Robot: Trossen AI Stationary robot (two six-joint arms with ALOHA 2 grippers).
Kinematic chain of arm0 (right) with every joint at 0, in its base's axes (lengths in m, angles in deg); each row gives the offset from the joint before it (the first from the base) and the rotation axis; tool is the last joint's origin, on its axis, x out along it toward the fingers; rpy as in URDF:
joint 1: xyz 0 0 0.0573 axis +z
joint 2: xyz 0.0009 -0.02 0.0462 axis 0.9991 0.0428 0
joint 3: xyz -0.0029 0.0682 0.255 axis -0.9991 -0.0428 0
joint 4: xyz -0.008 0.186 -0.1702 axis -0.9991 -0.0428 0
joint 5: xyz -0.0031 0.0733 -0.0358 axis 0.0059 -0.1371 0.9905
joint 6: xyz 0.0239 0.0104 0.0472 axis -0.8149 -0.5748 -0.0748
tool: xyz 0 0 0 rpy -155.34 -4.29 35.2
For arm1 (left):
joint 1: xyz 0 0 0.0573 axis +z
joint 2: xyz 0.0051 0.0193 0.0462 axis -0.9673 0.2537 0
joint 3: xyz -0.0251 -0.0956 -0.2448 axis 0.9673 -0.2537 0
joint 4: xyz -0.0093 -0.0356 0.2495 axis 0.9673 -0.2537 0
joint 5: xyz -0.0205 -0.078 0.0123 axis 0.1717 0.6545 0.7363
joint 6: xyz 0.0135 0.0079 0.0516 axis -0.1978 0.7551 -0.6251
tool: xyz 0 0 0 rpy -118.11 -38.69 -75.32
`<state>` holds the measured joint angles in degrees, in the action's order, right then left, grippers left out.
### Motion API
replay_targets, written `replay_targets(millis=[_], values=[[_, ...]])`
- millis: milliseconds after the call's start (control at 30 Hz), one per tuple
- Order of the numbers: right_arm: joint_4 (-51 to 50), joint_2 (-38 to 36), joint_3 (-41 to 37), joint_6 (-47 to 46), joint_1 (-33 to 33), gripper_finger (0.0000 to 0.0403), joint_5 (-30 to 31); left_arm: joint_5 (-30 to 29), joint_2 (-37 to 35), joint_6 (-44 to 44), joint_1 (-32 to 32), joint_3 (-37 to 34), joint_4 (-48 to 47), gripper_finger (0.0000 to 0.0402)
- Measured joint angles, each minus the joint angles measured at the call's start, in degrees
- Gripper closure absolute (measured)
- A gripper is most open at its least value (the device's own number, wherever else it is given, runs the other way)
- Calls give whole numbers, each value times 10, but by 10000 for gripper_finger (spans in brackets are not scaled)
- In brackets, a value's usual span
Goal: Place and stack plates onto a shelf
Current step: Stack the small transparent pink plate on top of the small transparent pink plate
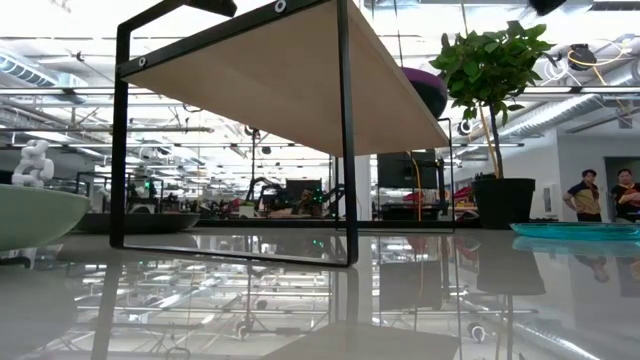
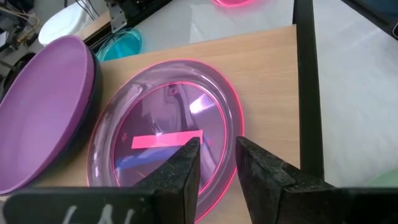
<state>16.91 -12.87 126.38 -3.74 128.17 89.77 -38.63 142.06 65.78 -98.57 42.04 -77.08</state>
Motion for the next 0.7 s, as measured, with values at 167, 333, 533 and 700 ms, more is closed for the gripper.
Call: replay_targets(millis=[167,333,533,700], values=[[-112,58,79,-108,33,287,-35,0,0,10,0,0,-1,293],[-177,112,137,-210,59,287,-89,0,0,23,0,0,-14,293],[-228,174,183,-305,80,287,-155,0,0,36,0,0,-30,293],[-245,199,192,-344,91,287,-190,0,0,37,0,0,-30,293]])
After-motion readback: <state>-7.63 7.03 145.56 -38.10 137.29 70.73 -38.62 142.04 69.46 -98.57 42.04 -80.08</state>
